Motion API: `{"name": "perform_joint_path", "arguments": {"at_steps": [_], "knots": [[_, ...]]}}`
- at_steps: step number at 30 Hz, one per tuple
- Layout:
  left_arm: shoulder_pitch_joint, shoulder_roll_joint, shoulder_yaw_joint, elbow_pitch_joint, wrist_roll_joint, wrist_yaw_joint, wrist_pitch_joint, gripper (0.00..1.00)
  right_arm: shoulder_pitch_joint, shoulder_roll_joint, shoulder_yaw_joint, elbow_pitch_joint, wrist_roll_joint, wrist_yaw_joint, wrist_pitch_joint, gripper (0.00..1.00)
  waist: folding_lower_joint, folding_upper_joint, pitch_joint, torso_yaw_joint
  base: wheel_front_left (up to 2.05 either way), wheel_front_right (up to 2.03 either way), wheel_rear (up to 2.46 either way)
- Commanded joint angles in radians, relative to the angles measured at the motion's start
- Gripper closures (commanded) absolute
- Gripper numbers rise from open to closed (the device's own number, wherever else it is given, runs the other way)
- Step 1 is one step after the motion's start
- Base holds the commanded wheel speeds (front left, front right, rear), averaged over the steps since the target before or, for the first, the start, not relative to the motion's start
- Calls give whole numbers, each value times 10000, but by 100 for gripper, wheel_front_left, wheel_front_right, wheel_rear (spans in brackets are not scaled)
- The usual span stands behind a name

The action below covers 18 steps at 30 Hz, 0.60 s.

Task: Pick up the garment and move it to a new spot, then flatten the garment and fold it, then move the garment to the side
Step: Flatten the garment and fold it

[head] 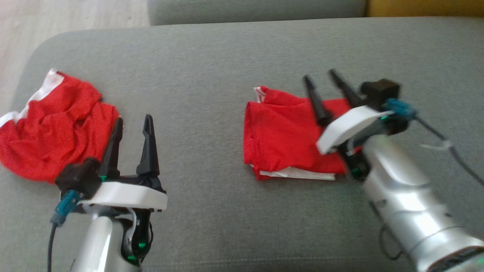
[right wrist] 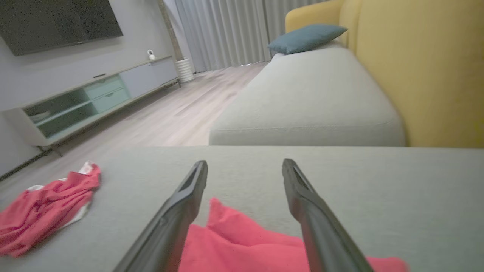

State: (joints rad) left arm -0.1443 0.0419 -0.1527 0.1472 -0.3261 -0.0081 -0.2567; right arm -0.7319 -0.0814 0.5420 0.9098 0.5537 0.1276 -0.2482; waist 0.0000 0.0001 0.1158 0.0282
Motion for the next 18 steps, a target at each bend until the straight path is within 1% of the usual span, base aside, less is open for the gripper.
{"name": "perform_joint_path", "arguments": {"at_steps": [1,3,6,7,9,13,18], "knots": [[-377,83,311,-469,-78,13,-51,0,-155,-123,-241,-431,-461,31,-124,0,0,-1,-70,-235,0,0,0],[-428,83,304,-646,-110,23,-51,0,206,-389,-911,-1038,-1187,31,-129,0,0,-1,-68,-398,0,0,0],[-482,83,300,-811,-112,22,-51,0,1096,-576,-1974,-2150,-2102,31,-132,0,0,-1,-66,-638,0,0,0],[-488,83,325,-858,-104,36,-51,0,1718,-583,-2607,-2901,-2730,31,-133,0,0,-1,-54,-796,0,0,0],[-490,83,403,-884,-76,64,-51,0,2308,-396,-3198,-3505,-3028,31,-133,0,0,-1,-25,-952,0,0,0],[-454,83,519,-871,-3,11,-51,0,3135,-154,-3892,-4533,-3600,31,-134,0,0,-1,2,-1183,0,0,0],[-214,83,555,-702,37,-94,-51,0,3967,41,-4194,-5341,-4363,31,-134,0,0,-1,48,-1348,0,0,0]]}}
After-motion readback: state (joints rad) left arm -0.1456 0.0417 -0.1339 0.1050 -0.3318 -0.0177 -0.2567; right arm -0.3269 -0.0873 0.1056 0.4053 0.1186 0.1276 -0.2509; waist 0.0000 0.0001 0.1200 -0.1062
